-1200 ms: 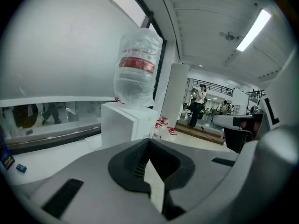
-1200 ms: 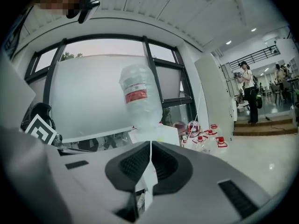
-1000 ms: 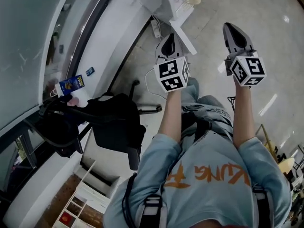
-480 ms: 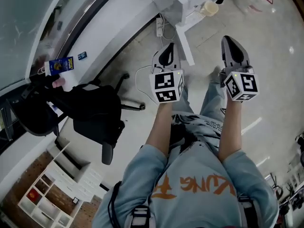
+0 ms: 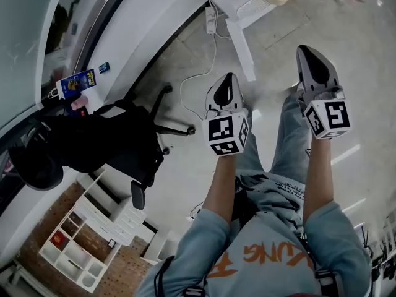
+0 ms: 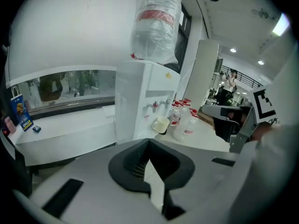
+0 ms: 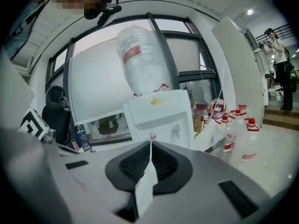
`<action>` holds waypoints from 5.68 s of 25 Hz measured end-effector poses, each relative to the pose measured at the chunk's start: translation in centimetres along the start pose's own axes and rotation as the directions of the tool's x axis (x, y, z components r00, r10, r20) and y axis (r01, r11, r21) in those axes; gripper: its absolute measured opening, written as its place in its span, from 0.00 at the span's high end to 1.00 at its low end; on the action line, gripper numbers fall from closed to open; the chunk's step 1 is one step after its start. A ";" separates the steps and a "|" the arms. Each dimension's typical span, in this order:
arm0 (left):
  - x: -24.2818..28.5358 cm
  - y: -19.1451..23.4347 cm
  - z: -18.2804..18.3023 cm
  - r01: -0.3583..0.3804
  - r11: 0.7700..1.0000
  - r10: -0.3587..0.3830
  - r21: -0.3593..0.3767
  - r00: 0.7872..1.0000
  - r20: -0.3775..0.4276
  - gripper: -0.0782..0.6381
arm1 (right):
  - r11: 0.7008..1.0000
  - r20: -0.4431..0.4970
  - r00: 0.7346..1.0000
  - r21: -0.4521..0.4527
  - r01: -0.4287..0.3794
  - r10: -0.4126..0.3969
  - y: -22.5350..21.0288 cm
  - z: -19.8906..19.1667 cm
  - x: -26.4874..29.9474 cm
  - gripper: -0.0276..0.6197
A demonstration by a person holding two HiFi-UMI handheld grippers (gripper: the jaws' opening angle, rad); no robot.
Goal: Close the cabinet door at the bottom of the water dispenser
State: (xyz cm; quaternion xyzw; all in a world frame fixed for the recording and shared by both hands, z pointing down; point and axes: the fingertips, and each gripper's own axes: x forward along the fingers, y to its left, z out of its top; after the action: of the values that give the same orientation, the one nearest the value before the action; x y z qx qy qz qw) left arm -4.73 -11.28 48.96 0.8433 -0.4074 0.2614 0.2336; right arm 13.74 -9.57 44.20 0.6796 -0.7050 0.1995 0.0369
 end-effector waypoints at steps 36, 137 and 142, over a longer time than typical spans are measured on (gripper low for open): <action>12.9 2.8 -17.3 0.013 1.000 -0.009 0.028 0.990 -0.140 0.88 | 0.939 -0.374 0.897 -0.148 -0.310 0.237 6.0 -31.9 4.1 0.72; 27.3 -10.6 -17.1 -0.108 0.990 0.096 -0.086 0.986 -0.135 0.88 | 0.868 -0.440 0.862 -0.292 -0.403 0.252 -20.1 -30.3 15.2 0.65; 28.1 -10.8 -16.9 -0.123 0.988 0.111 -0.090 0.985 -0.129 0.88 | 0.842 -0.431 0.856 -0.314 -0.438 0.285 -21.5 -29.1 17.4 0.65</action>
State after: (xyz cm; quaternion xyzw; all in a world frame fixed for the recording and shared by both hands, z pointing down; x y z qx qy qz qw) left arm 14.70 -10.87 77.45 0.7877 -0.4532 0.3061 0.2836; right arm 26.97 -16.25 81.51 0.4594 -0.8282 0.1775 0.2676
